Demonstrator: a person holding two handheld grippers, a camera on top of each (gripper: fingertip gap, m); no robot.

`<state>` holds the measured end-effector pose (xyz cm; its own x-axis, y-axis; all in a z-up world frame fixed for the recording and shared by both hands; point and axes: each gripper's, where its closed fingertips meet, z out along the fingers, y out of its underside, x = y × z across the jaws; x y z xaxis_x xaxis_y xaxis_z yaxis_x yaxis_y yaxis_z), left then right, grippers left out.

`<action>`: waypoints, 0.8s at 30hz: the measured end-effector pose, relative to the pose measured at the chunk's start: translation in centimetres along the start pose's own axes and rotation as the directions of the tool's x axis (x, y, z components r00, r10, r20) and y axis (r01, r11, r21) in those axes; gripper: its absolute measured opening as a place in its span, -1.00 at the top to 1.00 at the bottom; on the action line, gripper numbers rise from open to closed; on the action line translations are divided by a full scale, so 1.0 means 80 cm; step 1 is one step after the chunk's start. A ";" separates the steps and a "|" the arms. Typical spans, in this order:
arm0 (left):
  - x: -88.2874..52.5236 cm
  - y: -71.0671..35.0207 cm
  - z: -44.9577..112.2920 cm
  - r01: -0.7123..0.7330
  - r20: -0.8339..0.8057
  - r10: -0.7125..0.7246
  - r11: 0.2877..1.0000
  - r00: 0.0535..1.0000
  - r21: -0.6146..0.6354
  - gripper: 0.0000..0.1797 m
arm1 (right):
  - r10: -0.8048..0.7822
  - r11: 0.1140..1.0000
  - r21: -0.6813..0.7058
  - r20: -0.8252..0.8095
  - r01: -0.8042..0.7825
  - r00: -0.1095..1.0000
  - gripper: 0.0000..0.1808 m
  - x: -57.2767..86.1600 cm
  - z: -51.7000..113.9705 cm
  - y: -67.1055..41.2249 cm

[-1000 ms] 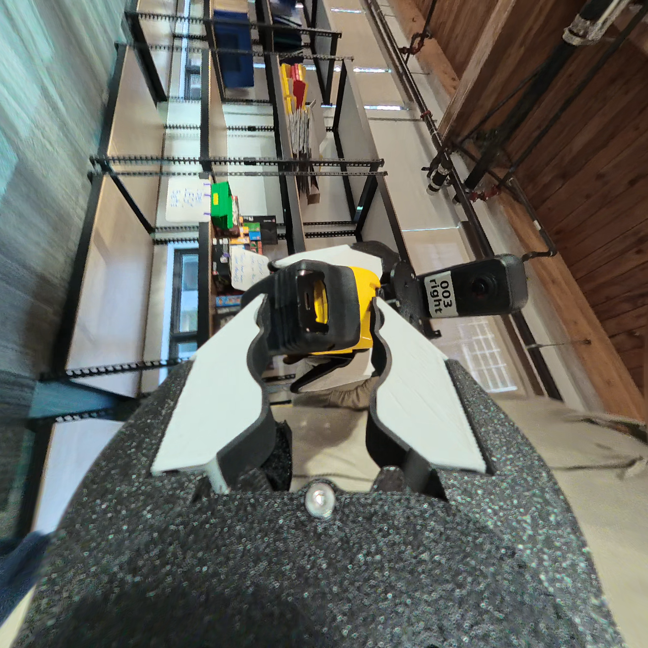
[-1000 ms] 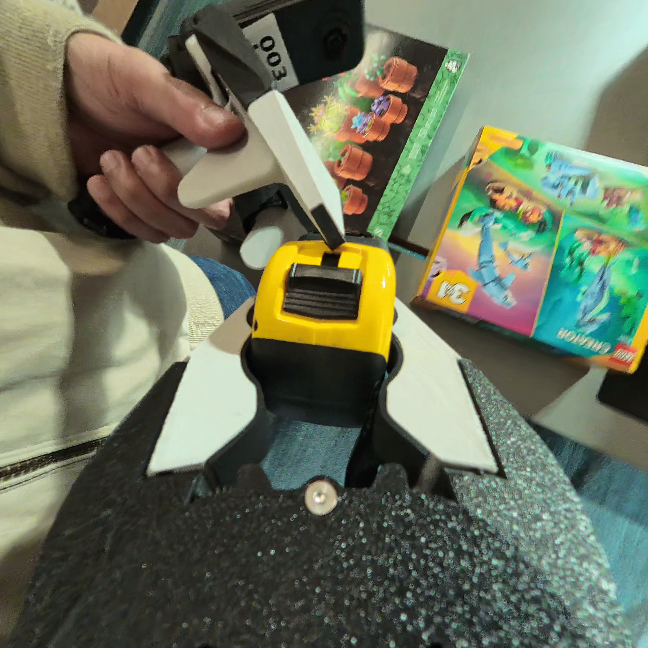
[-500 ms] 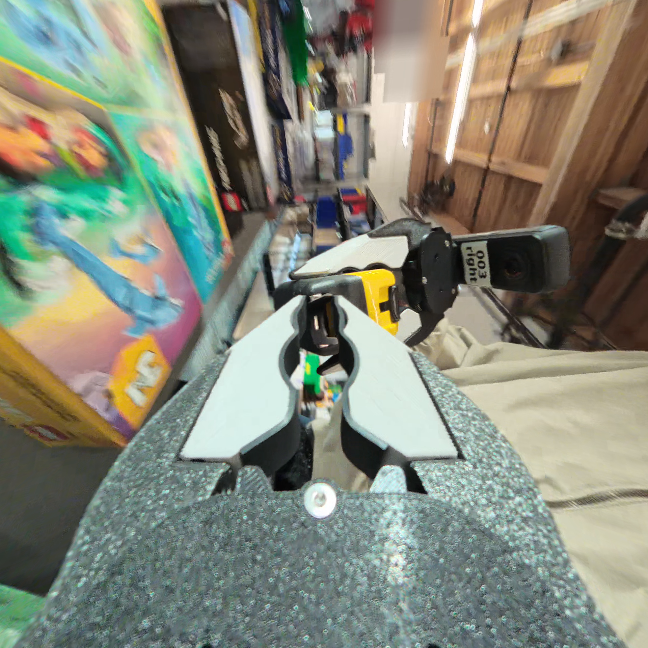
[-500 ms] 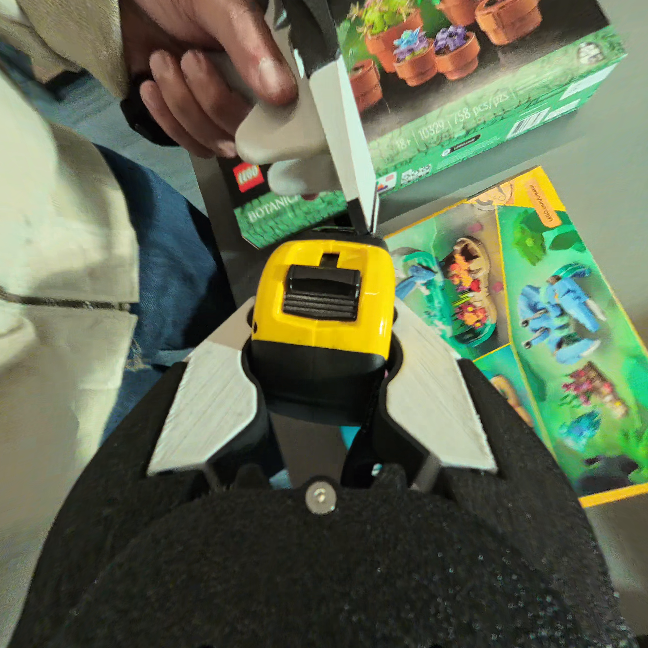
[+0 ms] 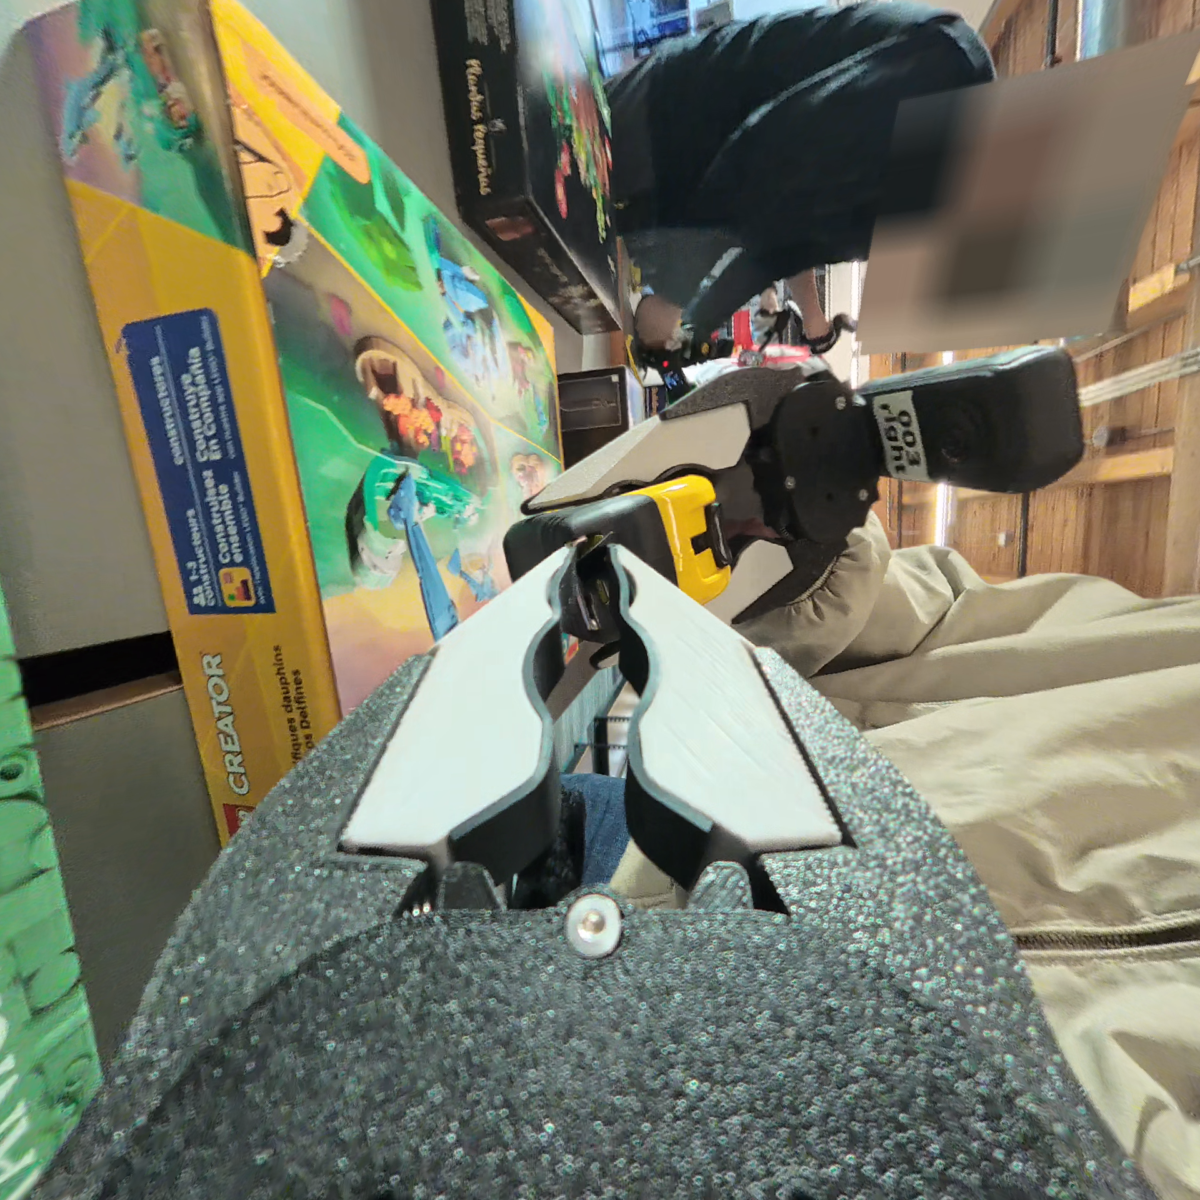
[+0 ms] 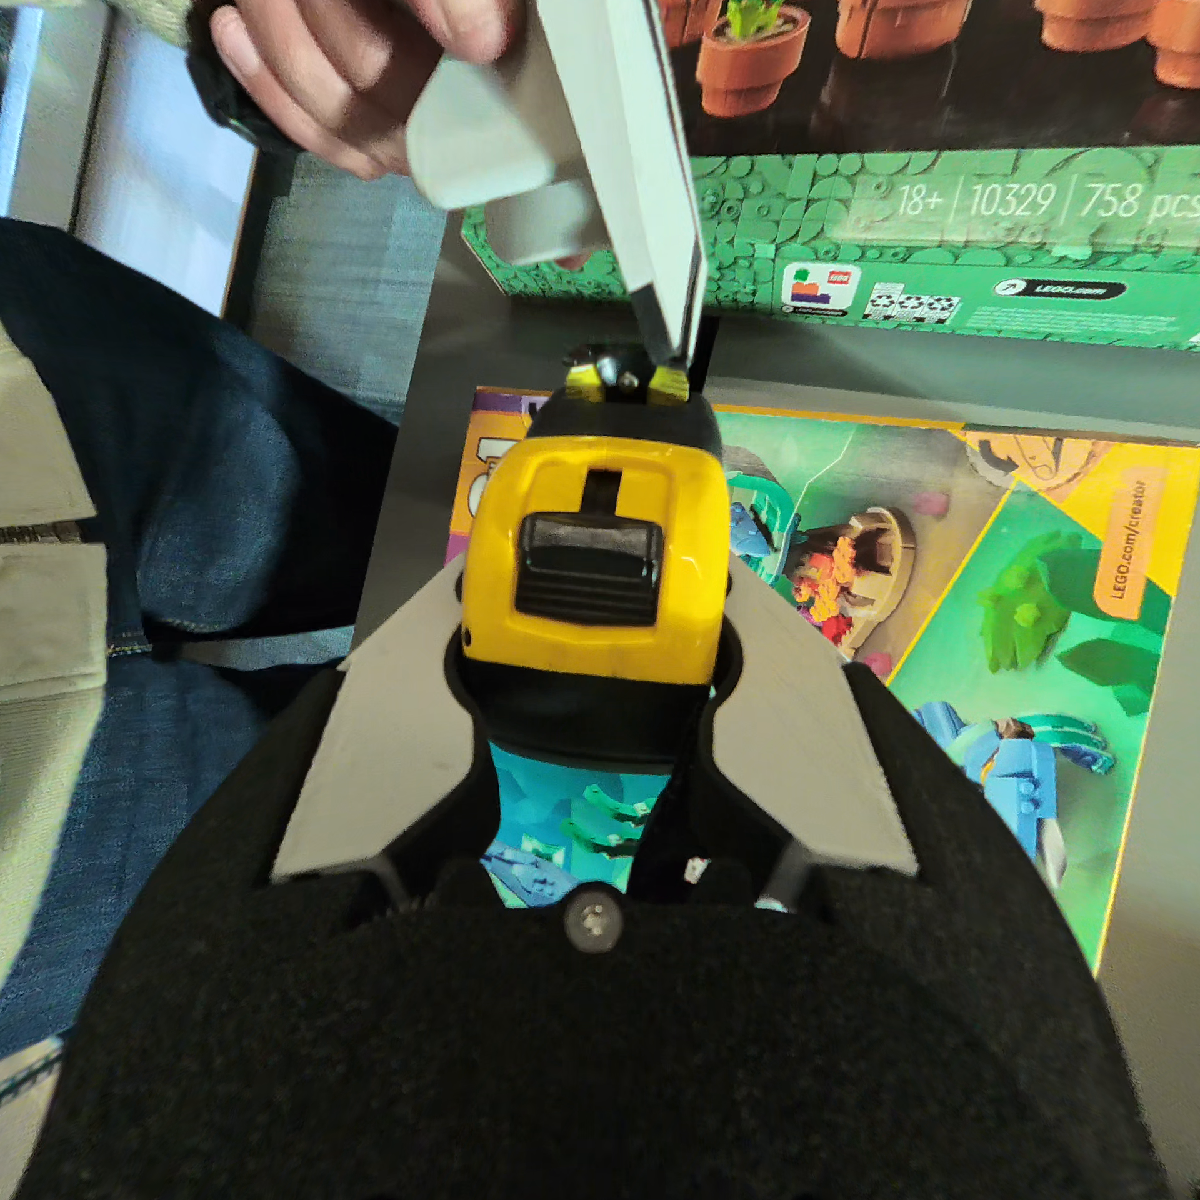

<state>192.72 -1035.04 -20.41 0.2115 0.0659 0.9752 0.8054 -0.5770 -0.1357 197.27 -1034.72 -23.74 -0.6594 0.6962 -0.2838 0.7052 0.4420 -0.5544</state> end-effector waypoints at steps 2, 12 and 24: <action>-0.012 -0.001 0.003 0.026 0.011 -0.026 0.999 1.000 0.029 0.90 | 0.002 1.000 -0.013 0.003 -0.002 1.000 0.26 0.005 0.005 -0.003; 0.006 -0.054 -0.006 0.322 -0.365 -0.253 0.937 0.896 0.140 0.52 | 0.062 0.998 0.021 0.067 -0.064 0.996 0.26 0.048 -0.008 -0.027; -0.016 -0.054 0.005 0.225 -0.187 -0.231 0.973 0.955 -0.054 0.67 | 0.070 0.997 -0.038 0.045 -0.068 0.997 0.26 0.072 -0.001 -0.036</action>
<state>189.22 -1032.29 -21.15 -0.0882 0.0438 0.9951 0.8013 -0.5904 0.0970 191.46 -1031.96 -23.73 -0.6199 0.6988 -0.3569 0.7578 0.4151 -0.5034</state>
